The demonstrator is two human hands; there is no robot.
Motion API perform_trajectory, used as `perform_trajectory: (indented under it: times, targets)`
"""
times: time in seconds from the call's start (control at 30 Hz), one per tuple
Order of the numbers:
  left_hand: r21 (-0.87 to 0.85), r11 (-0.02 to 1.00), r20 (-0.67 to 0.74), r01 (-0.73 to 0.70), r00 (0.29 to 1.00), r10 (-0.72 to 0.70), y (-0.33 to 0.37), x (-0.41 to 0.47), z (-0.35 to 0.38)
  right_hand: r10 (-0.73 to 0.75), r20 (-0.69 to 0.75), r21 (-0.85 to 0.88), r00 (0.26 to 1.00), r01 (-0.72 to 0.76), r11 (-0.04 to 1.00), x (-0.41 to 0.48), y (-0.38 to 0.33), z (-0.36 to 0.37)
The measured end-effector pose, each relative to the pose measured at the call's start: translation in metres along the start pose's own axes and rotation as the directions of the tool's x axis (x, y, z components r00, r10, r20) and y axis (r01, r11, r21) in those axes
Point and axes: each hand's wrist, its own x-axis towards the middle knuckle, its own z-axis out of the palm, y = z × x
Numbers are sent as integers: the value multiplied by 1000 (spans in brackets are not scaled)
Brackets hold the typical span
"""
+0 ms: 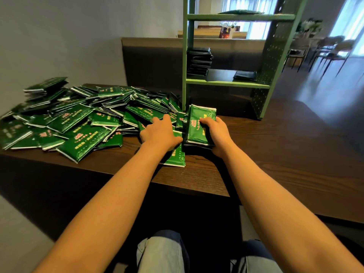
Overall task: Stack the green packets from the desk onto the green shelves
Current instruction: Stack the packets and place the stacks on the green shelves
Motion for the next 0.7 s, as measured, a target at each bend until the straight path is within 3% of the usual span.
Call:
perform_trajectory:
  times: [0.2, 0.37, 0.53, 0.7]
  targets:
    - [-311, 945, -135, -99, 989, 60, 1, 2, 2, -37, 43, 76, 998, 34, 997, -5, 2, -10]
    - [-665, 688, -337, -291, 939, 72, 9, 4, -8, 127, 221, 303, 967, -191, 933, -13, -6, -16]
    - [-881, 397, -273, -258, 962, 19, 41, 14, -15, 115, 329, 356, 937, -236, 904, -15, -21, -16]
    - [-900, 379, -218, -217, 975, 39, 64, 26, -9, 42, 292, 189, 956, -101, 977, -2, -28, -18]
